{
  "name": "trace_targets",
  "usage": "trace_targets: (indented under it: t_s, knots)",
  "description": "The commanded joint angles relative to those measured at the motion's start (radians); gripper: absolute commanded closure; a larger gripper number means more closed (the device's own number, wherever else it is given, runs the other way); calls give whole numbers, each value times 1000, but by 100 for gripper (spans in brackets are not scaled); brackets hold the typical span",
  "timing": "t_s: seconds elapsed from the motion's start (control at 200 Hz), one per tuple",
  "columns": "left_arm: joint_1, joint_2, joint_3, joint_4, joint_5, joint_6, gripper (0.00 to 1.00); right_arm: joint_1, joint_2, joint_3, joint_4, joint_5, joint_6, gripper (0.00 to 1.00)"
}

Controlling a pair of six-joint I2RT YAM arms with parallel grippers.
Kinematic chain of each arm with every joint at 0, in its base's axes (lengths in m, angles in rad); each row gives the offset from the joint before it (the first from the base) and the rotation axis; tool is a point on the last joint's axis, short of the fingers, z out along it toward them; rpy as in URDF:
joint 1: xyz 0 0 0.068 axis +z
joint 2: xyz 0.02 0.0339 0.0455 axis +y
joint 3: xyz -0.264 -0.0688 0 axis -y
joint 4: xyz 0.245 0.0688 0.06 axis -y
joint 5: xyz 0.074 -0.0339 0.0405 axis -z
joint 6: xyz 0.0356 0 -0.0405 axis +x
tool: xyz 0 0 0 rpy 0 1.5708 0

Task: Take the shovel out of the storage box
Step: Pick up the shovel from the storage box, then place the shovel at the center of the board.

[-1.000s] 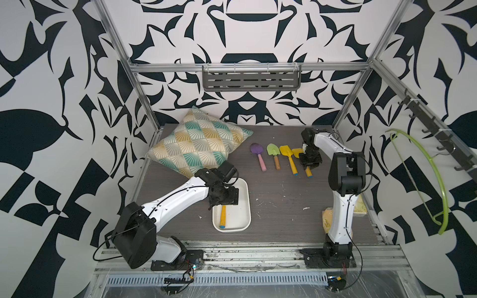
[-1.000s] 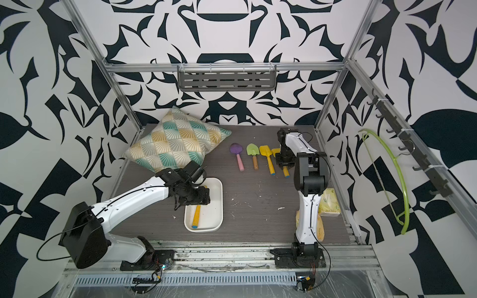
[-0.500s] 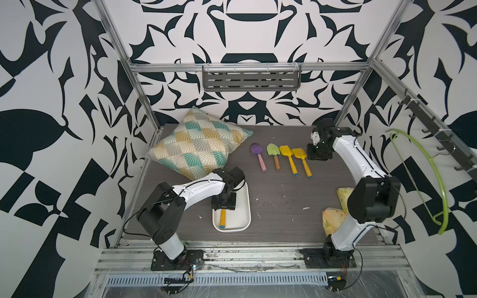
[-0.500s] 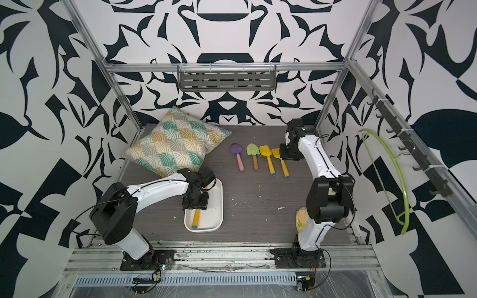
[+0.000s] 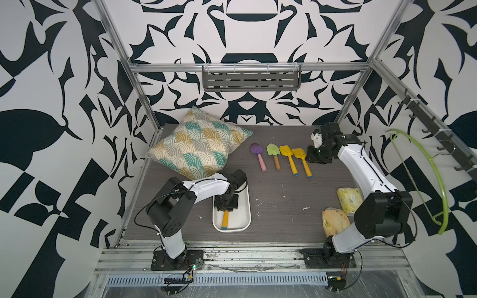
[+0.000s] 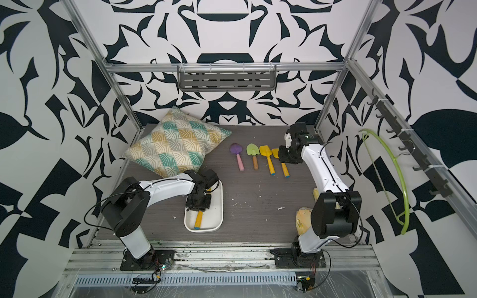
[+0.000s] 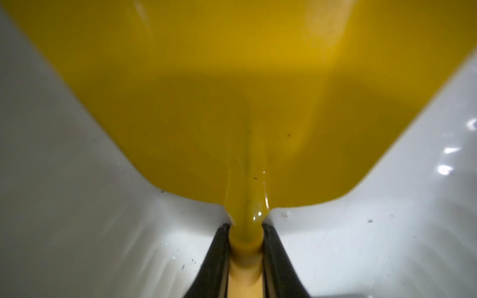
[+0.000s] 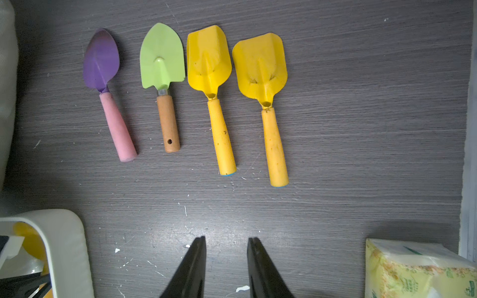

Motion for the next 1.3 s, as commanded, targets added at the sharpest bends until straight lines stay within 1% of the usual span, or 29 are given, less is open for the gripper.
trace_targets:
  t_s: [0.0, 0.02, 0.155, 0.235, 0.365, 0.465, 0.585, 0.61, 0.655, 0.71, 0.75, 0.805, 0.87, 0.905, 0.95, 1.025, 1.075, 1.17, 1.295]
  knots:
    - [-5, -22, 32, -21, 1, 15, 98, 11, -56, -14, 33, -1, 12, 68]
    - [-5, -27, 42, -26, -3, 19, 100, 12, -59, -21, 40, -8, 15, 68]
    - [-4, -44, 112, -51, -20, 49, 100, 12, -91, -76, 116, -109, 41, 68]
    - [-2, -62, 146, -49, -17, 57, 100, 11, -114, -107, 177, -194, 54, 68]
    - [7, -127, 198, -7, 26, 71, 100, 11, -137, -148, 298, -417, 83, 66]
    - [48, -207, 204, 101, 133, 82, 100, 11, -130, -173, 393, -607, 136, 66]
    - [142, -319, 159, 293, 320, 56, 100, 14, -120, -221, 542, -825, 233, 65]
    - [161, -337, 150, 339, 357, 46, 100, 21, -117, -225, 547, -846, 233, 65]
    - [192, -360, 140, 409, 426, 28, 100, 47, -109, -210, 499, -863, 175, 63]
    - [219, -373, 144, 466, 491, 16, 100, 87, -96, -195, 461, -917, 128, 63]
    - [234, -373, 147, 502, 534, 7, 100, 114, -88, -201, 482, -977, 140, 62]
    - [246, -367, 150, 552, 597, -16, 100, 150, -86, -225, 558, -1049, 198, 62]
    - [252, -360, 138, 648, 658, -68, 100, 204, -94, -239, 619, -1085, 241, 61]
    - [254, -358, 127, 702, 673, -102, 100, 235, -98, -236, 637, -1095, 255, 60]
    - [259, -360, 115, 749, 671, -134, 100, 271, -97, -229, 649, -1107, 271, 58]
    - [279, -359, 122, 752, 647, -156, 100, 315, -84, -210, 666, -1129, 294, 57]
    - [288, -354, 116, 796, 653, -184, 100, 331, -77, -208, 706, -1133, 325, 57]
    - [292, -332, 118, 864, 704, -225, 100, 347, -67, -212, 811, -1138, 402, 57]
    - [291, -336, 96, 921, 721, -244, 100, 369, -35, -182, 815, -1139, 413, 57]
